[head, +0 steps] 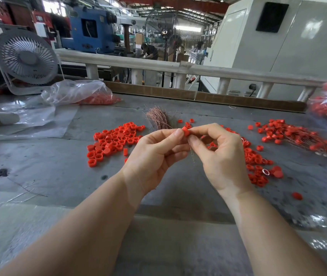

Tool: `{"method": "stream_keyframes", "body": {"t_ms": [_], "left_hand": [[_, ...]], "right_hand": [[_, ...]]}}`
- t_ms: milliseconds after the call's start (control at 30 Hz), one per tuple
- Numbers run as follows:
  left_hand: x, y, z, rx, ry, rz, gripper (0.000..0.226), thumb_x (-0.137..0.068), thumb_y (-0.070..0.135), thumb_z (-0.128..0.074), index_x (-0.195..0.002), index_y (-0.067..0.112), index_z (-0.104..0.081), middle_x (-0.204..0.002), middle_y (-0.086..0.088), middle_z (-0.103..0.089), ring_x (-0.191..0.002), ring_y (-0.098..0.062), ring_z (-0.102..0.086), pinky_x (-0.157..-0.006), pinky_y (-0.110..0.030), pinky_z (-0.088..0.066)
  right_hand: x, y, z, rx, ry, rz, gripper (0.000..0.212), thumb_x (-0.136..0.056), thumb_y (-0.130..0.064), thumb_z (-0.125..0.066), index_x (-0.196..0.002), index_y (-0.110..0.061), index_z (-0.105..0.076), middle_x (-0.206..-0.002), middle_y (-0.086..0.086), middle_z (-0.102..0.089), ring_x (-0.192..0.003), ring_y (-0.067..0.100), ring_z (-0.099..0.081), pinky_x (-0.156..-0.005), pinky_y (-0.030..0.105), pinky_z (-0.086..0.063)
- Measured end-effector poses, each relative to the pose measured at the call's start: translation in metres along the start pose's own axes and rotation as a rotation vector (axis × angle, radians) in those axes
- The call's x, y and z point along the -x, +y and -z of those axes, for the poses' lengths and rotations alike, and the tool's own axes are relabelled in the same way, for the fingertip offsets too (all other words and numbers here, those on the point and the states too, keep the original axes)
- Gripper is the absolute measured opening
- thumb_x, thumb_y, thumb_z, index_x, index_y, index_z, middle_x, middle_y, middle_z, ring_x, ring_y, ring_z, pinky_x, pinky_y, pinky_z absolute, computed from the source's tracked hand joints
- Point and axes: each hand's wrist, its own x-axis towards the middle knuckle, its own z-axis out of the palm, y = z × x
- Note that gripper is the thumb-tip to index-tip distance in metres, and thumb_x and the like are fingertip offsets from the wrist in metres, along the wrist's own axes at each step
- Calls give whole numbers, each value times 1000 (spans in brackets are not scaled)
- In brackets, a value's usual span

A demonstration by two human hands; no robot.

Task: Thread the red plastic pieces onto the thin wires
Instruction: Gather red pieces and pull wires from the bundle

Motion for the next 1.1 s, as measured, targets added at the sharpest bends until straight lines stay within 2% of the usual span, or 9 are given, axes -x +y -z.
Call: {"method": "stream_keyframes", "body": {"t_ms": [100, 233, 433, 633, 800, 900, 1100], "left_hand": [[0, 1, 0, 3, -4, -2, 12, -70, 17, -63, -64, 11, -71, -60, 0, -65, -51, -4, -60, -53, -15, -52], [1, 1, -1, 1, -10, 1, 11, -69, 15, -62, -66, 11, -72, -61, -1, -66, -52, -5, -61, -53, -16, -53], [2, 2, -1, -3, -56, 36, 27, -74, 12, -58, -97, 2, -66, -68, -5, -65, -59, -6, -62, -57, -18, -54], [2, 3, -2, 25, -50, 57, 18, -72, 16, -60, -80, 8, -75, -69, -4, -67, -60, -7, -62, -57, -18, -55], [2, 4, 0, 25, -53, 135, 20, -72, 20, -58, -73, 15, -77, -73, 1, -72, -62, -3, -65, -54, -18, -53], [2, 4, 1, 35, -66, 154, 20, -72, 21, -58, -73, 17, -77, -73, 3, -72, -62, -2, -65, -53, -17, -52], [3, 4, 1, 57, -103, 150, 20, -72, 18, -57, -75, 14, -77, -72, 2, -71, -60, -3, -64, -53, -16, -52]], "right_hand": [[0, 1, 0, 3, 2, 8, 13, -79, -2, -69, -83, -14, -72, -72, -5, -64, -62, 0, -53, -64, 8, -37], [0, 2, 0, 11, 13, 14, 12, -79, -3, -69, -83, -14, -72, -73, -2, -66, -62, 1, -53, -64, 8, -37], [0, 2, 1, -11, 59, 36, 19, -80, -6, -69, -79, -25, -67, -74, 2, -67, -65, 10, -57, -64, 15, -41], [0, 1, 0, 19, 75, 70, 18, -80, -6, -70, -77, -24, -67, -73, 3, -66, -62, 9, -55, -61, 14, -39], [0, 0, 2, 7, 98, 37, 18, -82, -3, -66, -77, -21, -66, -75, 6, -67, -71, 19, -61, -66, 22, -46], [0, -1, 2, 11, 98, 20, 18, -82, -2, -65, -77, -19, -66, -77, 7, -68, -73, 21, -62, -68, 26, -46], [0, -3, 2, 28, 94, 21, 18, -82, -2, -65, -76, -19, -66, -76, 8, -67, -72, 20, -61, -67, 23, -45]]}}
